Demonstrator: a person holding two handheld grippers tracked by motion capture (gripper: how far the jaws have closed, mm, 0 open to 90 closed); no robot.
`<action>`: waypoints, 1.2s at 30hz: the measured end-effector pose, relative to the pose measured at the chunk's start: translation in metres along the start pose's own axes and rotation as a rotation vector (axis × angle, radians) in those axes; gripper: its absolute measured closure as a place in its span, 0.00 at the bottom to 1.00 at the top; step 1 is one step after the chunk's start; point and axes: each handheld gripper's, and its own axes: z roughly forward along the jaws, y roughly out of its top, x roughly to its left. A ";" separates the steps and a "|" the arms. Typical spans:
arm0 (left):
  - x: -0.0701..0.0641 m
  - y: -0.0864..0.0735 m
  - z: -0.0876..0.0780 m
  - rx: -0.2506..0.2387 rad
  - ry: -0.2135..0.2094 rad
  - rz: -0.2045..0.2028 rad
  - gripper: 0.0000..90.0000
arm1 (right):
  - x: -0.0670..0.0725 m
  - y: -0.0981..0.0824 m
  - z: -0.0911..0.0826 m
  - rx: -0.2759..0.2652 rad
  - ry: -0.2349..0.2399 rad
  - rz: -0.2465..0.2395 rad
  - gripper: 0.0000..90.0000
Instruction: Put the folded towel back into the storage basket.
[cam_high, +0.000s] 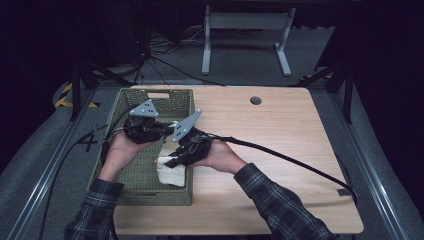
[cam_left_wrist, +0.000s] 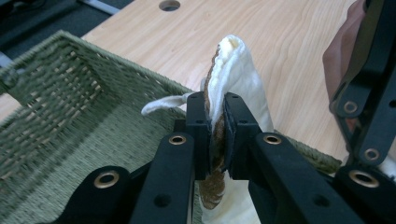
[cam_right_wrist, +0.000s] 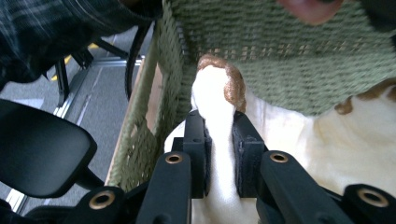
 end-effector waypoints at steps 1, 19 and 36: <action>0.000 -0.002 0.001 0.006 0.000 0.002 0.92 | 0.000 -0.002 0.003 0.009 0.001 0.000 0.88; 0.006 0.002 0.005 0.022 0.022 -0.029 0.92 | -0.006 -0.017 -0.018 -0.022 -0.055 0.040 0.55; 0.041 0.022 0.034 0.099 0.123 -0.101 0.92 | -0.003 -0.066 -0.094 -0.033 -0.181 0.055 0.49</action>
